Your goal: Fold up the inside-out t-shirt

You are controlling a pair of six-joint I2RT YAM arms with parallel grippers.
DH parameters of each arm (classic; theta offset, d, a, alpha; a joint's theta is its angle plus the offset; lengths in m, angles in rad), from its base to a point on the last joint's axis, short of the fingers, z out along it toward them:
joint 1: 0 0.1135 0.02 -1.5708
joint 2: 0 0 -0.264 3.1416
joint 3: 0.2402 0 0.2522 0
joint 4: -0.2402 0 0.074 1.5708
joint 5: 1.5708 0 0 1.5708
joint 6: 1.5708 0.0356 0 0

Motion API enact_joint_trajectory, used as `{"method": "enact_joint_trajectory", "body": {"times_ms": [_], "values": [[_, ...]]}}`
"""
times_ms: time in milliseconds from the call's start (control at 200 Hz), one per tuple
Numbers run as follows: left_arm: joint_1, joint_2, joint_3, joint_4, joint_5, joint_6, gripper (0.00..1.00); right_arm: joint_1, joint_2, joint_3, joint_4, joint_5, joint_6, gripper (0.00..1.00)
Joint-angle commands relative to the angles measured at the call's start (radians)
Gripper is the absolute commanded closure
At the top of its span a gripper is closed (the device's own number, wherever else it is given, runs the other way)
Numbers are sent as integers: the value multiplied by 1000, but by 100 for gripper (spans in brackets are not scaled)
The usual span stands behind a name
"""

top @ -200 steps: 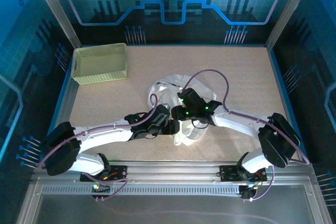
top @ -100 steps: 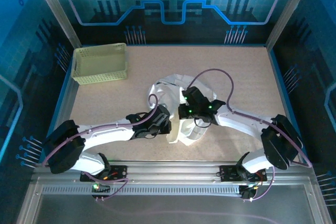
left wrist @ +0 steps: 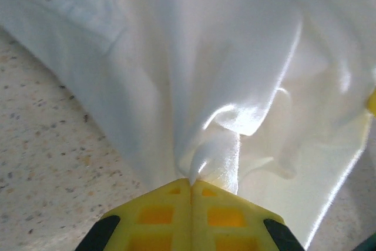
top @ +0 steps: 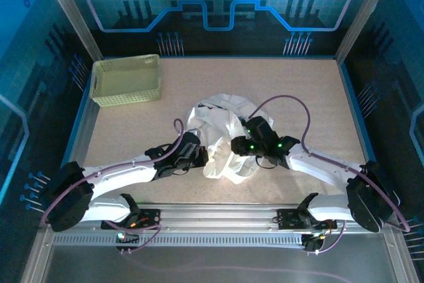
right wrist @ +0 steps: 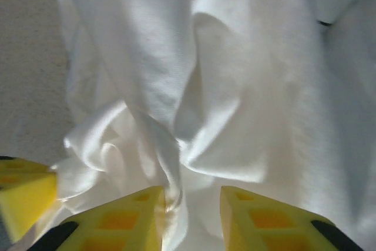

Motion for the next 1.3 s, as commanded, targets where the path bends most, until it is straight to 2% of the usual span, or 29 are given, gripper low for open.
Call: {"method": "enact_joint_trajectory", "body": {"times_ms": [0, 75, 155, 405, 550, 740, 855, 1101, 1296], "values": [[7, -23, 1, 45, 47, 21, 100, 37, -80, 78, -157, 134, -66, 61], [6, -31, 0, 43, 46, 26, 100, 76, -119, 133, -227, 162, -115, 57], [6, -39, -3, 42, 42, 29, 100, 114, -123, 171, -271, 126, -149, 56], [6, -52, -10, 43, 38, 20, 100, 212, 22, 227, -232, 10, -73, 59], [6, -65, -22, 42, 39, 18, 100, 211, 85, 213, -175, -18, -52, 59], [5, -65, -25, 47, 43, 12, 100, 207, 173, 229, -183, 35, -38, 59], [6, -66, -29, 54, 44, 9, 100, 174, 217, 233, -178, 0, -23, 61], [6, -65, -34, 56, 43, 8, 100, 173, 271, 252, -242, 96, -9, 60], [5, -66, -34, 58, 43, 9, 100, 173, 322, 272, -253, 125, -2, 59]]}}
